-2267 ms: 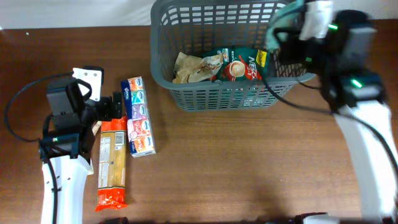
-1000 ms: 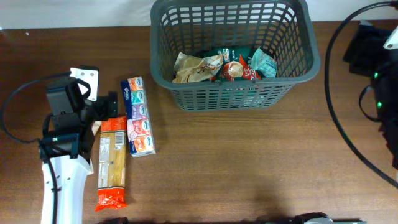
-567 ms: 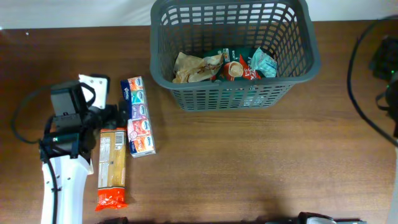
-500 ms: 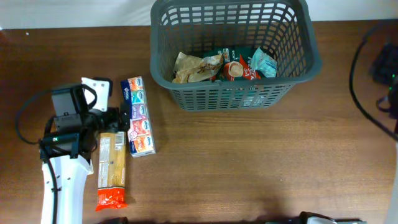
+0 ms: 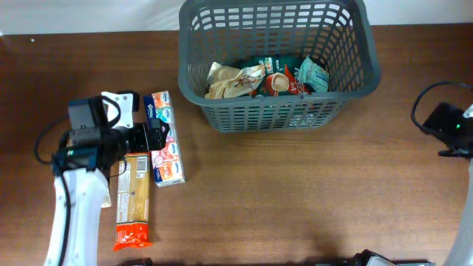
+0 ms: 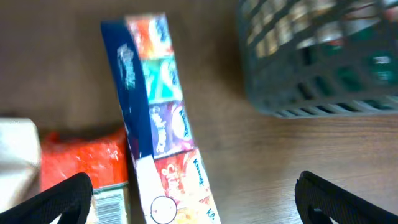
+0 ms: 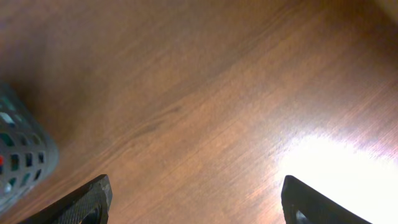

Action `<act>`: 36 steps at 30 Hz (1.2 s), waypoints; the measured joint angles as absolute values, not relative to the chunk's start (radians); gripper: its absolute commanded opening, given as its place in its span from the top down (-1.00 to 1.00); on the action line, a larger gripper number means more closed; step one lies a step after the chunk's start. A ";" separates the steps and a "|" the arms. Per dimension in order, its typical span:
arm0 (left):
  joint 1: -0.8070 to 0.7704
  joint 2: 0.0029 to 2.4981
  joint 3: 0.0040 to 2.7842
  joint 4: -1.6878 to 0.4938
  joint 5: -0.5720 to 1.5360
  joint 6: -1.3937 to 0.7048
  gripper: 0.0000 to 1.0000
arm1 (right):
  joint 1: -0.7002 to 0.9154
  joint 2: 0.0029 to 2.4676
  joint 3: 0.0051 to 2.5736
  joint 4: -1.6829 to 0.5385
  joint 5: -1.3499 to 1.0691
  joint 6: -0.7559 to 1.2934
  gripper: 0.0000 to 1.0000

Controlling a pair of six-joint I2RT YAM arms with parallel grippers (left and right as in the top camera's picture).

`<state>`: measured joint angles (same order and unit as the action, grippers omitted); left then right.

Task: Pack container
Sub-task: 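Withdraw the right gripper right and reach the left gripper to the Kleenex box, then grasp the blue Kleenex box with the left gripper and lift it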

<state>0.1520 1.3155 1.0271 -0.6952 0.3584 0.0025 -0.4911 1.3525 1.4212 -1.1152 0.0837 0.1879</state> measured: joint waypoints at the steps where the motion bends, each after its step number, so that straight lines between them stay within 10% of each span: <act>1: 0.152 1.341 1.027 -0.695 0.355 -0.016 -0.99 | -0.495 1.353 1.413 -1.115 0.081 0.187 -0.76; 5: 0.152 1.466 1.027 -0.696 0.357 -0.067 -0.98 | -0.500 1.353 1.406 -1.123 0.070 0.191 -0.78; 9: 0.147 1.553 1.027 -0.693 0.361 -0.089 -0.43 | -0.500 1.353 1.406 -1.127 0.062 0.191 -0.79; 27: 0.002 1.744 1.044 -0.575 0.151 -0.152 -0.18 | -0.501 1.353 1.406 -1.130 0.001 0.191 -0.75; 34: -0.004 1.778 1.067 -0.571 0.116 -0.196 0.94 | -0.501 1.353 1.406 -1.131 -0.002 0.192 -0.70; 36: -0.004 1.782 1.073 -0.572 0.113 -0.200 0.97 | -0.501 1.353 1.406 -1.134 -0.003 0.191 -0.68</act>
